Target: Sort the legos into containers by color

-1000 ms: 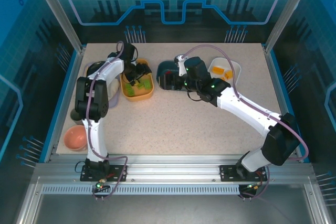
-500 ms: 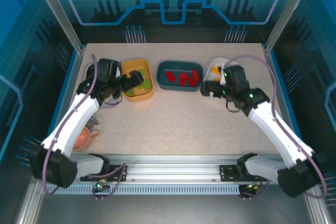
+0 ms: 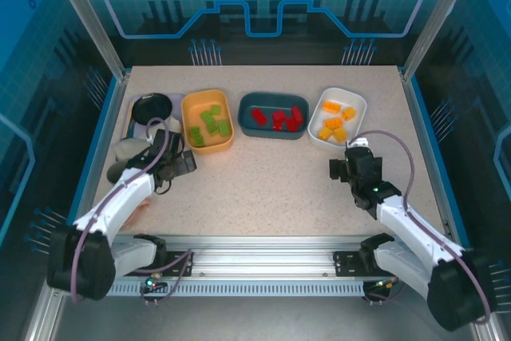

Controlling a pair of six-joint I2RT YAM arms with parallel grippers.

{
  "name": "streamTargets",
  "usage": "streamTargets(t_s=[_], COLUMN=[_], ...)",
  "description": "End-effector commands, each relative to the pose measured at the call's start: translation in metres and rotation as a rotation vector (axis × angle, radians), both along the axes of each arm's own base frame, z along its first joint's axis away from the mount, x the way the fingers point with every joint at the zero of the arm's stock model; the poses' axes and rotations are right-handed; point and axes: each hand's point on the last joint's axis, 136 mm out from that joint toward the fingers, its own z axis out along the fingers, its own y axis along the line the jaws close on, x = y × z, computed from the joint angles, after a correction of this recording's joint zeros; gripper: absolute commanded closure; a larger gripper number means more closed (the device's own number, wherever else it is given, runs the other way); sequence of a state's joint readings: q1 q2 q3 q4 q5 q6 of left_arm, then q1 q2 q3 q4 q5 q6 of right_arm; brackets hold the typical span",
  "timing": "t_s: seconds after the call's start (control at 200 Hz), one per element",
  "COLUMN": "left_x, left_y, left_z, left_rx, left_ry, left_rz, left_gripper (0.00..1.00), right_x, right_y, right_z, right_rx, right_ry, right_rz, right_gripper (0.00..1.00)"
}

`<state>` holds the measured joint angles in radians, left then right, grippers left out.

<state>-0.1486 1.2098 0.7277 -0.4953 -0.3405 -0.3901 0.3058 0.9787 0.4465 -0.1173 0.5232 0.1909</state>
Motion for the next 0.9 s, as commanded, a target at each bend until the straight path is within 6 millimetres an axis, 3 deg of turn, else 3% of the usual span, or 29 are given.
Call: streamTargets(t_s=[0.0,0.15,0.31,0.415,0.48,0.585,0.775,0.895], left_x=[0.042,0.081,0.125,0.137,0.138,0.134,0.108,0.108], left_y=[0.011,0.005,0.010,0.013,0.020,0.015,0.014,0.014], left_z=[-0.009,-0.029,-0.016,-0.015,-0.015,-0.010,0.010,0.011], left_rx=[0.073,0.017,-0.015,-0.002,-0.034,-0.056,-0.009,0.001], left_ry=[-0.024,-0.089,-0.263,-0.310,-0.326,-0.366,-0.559,-0.566], left_rz=[-0.079,-0.143,-0.173,-0.231,-0.207,-0.240,-0.242,-0.243], left_gripper=[0.01,0.01,0.01,0.01,0.01,0.01,0.01,0.01], right_x=[0.032,0.052,0.079,0.094,0.102,0.108,0.096,0.100], right_y=[-0.001,-0.004,0.000,-0.002,-0.003,-0.005,-0.001,-0.002], right_z=[0.013,0.002,0.005,0.009,0.009,-0.002,-0.010,-0.009], right_rx=[-0.032,-0.003,0.038,0.049,0.047,0.080,0.088,0.087], right_ry=[-0.097,-0.109,-0.177,-0.217,-0.229,-0.238,-0.308,-0.300], right_rz=[0.019,0.013,0.061,0.082,0.100,0.114,0.153,0.148], right_gripper=[0.00,0.00,0.00,0.00,0.00,0.00,0.00,0.00])
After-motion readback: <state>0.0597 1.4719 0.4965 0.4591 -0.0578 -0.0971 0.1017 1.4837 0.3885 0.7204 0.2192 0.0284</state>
